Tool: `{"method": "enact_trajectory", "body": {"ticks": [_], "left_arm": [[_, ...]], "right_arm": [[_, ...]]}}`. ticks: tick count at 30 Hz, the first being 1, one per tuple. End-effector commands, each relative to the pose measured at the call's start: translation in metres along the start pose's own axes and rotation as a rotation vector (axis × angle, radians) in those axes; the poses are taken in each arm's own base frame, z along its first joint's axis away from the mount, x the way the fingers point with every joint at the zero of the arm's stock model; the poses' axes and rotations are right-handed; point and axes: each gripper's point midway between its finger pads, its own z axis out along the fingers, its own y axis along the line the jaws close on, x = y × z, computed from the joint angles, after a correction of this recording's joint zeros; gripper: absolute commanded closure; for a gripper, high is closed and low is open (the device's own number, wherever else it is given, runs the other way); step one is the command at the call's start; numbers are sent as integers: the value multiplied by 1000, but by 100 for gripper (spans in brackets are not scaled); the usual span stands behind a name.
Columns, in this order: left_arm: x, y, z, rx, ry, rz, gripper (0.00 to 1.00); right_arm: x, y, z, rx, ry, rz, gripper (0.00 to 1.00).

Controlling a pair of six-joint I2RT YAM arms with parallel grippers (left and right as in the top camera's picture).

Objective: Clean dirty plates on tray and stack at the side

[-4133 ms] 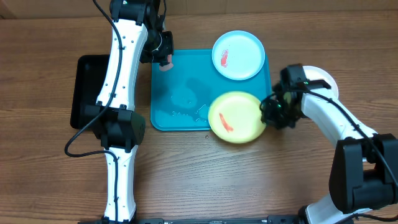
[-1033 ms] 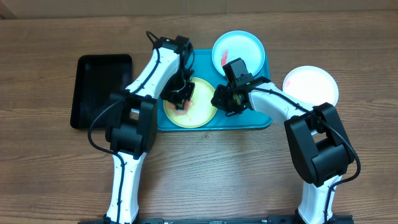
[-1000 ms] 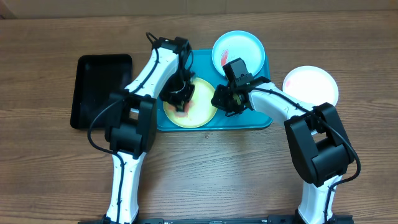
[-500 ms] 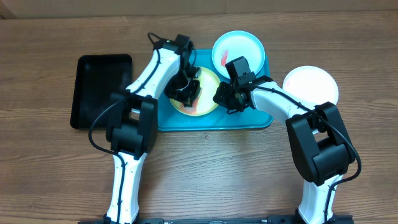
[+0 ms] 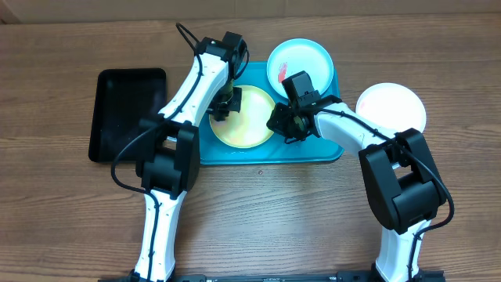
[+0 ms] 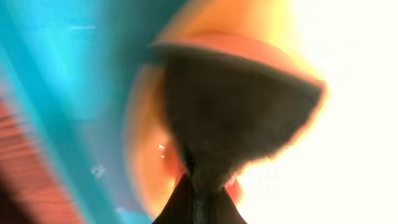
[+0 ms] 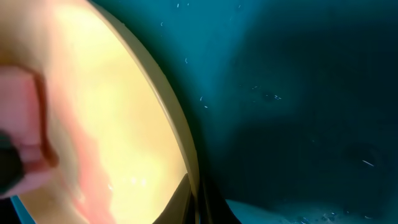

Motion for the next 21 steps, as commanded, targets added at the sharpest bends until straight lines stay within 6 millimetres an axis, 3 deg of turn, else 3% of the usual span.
{"method": "enact_trajectory", "body": {"ticks": [1,5,10,12,14,17,19,21], "left_arm": [[7,-50,-2,298,33,222,96],[9,-67,-6,368,26,274,96],[-5,-69,-5,352,-30,263,96],[-16,-53,-1,247,-58,174,96],[-26,-15,4,28,-95,0,96],[-21,38,-2,-268,-127,-232,96],[-11,52,-6,-345,-112,-281,96],[-4,51,-5,-346,-81,-281,96]], "right_arm": [[3,-6,8,22,19,-3,96],[3,-6,8,22,19,-3,96],[3,-6,8,22,19,-3,96],[3,-7,8,23,20,-3,96],[4,-7,8,24,21,-2,96],[4,-7,8,24,21,-2,96],[4,-7,8,25,22,-2,96],[4,-7,8,24,21,-2,96]]}}
